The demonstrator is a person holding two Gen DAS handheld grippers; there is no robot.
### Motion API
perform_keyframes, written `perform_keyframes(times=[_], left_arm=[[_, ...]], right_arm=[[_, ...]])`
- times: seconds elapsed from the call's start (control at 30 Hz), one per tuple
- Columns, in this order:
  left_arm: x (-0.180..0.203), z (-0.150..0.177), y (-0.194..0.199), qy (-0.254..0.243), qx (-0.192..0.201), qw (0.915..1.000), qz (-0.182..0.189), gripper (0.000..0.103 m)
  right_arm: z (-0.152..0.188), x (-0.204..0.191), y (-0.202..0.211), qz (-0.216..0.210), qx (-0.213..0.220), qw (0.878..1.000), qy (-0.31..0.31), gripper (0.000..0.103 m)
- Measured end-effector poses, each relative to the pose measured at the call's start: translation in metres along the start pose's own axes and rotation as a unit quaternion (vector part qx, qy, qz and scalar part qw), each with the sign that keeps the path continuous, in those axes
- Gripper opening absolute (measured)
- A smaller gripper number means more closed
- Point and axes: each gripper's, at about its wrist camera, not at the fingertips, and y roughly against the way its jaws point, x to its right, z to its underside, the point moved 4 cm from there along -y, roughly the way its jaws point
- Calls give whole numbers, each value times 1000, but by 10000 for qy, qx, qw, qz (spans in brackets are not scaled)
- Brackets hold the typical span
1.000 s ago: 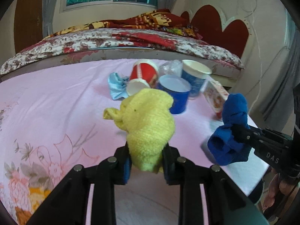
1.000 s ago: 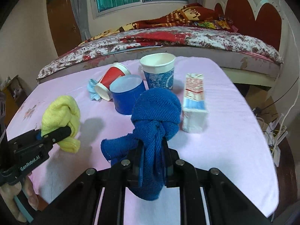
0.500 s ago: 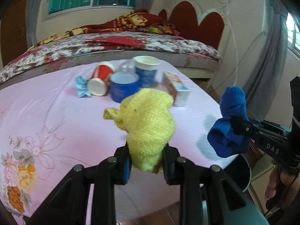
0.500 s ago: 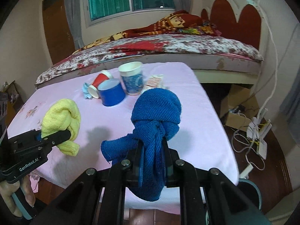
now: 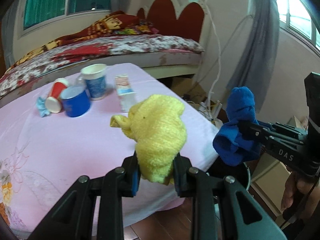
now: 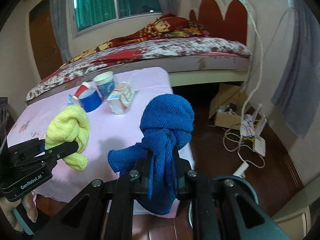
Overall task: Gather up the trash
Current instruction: 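Carry the yellow and blue cloths over the black bin with both tools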
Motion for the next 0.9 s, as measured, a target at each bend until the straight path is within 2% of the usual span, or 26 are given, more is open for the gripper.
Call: perform_keyframes(times=[0.57, 0.9], left_arm=[[94, 6, -23, -584, -245, 9966, 534, 27], [133, 21, -46, -826, -519, 9918, 830, 28]], right_arm=[[37, 86, 34, 437, -53, 9976, -526, 16], [71, 132, 39, 674, -328, 9942, -768, 16]])
